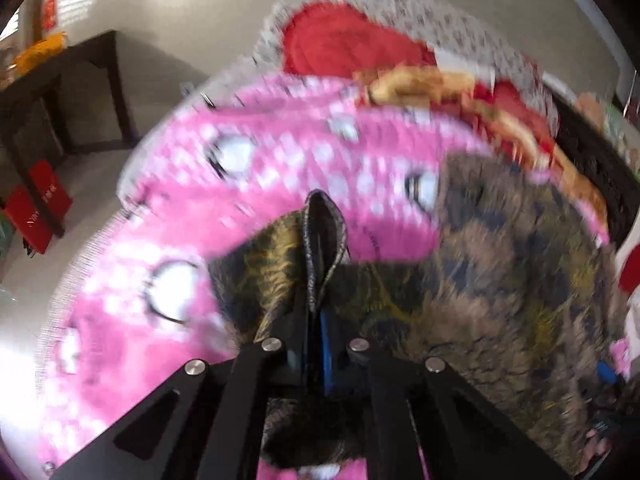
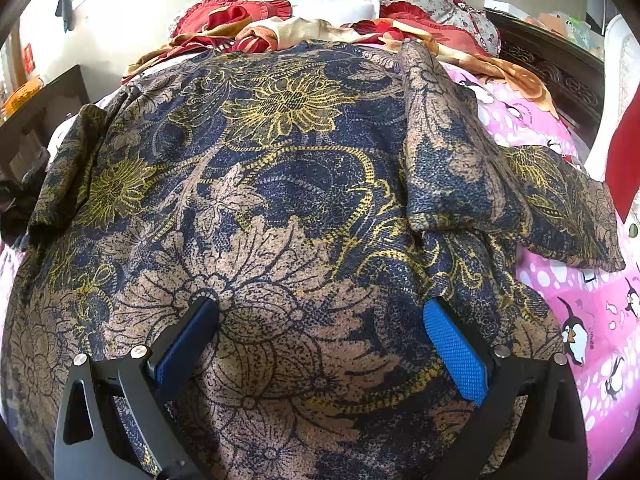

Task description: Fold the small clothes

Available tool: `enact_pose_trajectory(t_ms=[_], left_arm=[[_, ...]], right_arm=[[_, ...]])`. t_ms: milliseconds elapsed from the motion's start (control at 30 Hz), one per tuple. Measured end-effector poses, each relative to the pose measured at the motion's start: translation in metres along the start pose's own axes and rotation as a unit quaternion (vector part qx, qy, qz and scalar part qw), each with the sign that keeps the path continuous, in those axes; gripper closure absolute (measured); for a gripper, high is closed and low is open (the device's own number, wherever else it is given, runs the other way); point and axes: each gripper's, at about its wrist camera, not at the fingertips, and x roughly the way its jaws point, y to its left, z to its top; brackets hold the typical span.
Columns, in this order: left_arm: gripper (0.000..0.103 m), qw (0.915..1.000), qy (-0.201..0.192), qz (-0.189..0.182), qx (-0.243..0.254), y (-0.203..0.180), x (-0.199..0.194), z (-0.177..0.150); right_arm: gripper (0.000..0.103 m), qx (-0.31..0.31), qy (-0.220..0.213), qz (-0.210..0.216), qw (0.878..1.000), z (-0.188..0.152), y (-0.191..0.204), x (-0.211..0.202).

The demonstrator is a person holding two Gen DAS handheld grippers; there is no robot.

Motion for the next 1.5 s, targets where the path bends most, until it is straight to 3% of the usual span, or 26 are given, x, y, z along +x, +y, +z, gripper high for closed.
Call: enact_pose_trajectory(t_ms=[167, 333, 467, 567, 667, 867, 967, 1100, 1367, 1400, 1500], left_arm=[[0.098, 0.9975, -0.063, 0.030, -0.013, 0.051, -0.088, 0.023], [0.099, 0.9879, -0.100, 0.109, -0.046, 0.129, -0.146, 0.032], [0.099, 0.9826, -0.101, 0.132, -0.082, 0.180, -0.161, 0.029], [0.098, 0.9844, -0.092, 0.131, -0.074, 0.187, -0.153, 0.022], [0.099, 0.9862, -0.093, 0.104, -0.088, 0.183, -0.142, 0.017], [0.099, 0.9932, -0.109, 0.019, -0.039, 0.115, -0.120, 0.014], [0.099, 0.9952, -0.093, -0.020, -0.022, 0.072, -0.095, 0.012], [0.099, 0.9955, -0.061, -0.072, -0.005, 0.007, -0.051, 0.002], [0.098, 0.9816, -0.024, -0.186, 0.035, -0.134, 0.000, -0.018], [0.098, 0.9804, -0.022, -0.192, 0.039, -0.146, 0.007, -0.022], [0.083, 0.9822, 0.012, -0.179, 0.054, -0.161, 0.036, -0.036]], right_arm=[[0.000, 0.000, 0.000, 0.000, 1.000, 0.000, 0.000, 0.000], [0.000, -0.001, 0.000, -0.002, 1.000, 0.000, 0.000, 0.000], [0.000, -0.002, 0.000, -0.002, 1.000, 0.000, 0.001, 0.000], [0.000, -0.002, 0.000, -0.002, 1.000, 0.000, 0.001, 0.000], [0.000, -0.001, 0.000, -0.002, 1.000, 0.000, 0.001, 0.000], [0.000, -0.003, 0.003, -0.005, 1.000, 0.001, 0.001, 0.000], [0.000, -0.010, 0.018, -0.014, 1.000, 0.004, 0.002, -0.003], [0.011, -0.034, 0.011, -0.027, 0.999, 0.018, 0.013, -0.022], [0.011, -0.057, -0.032, 0.061, 0.996, 0.065, 0.045, -0.045], [0.011, -0.061, -0.037, 0.074, 0.995, 0.071, 0.049, -0.043], [0.011, -0.074, -0.044, 0.093, 0.992, 0.082, 0.067, -0.032]])
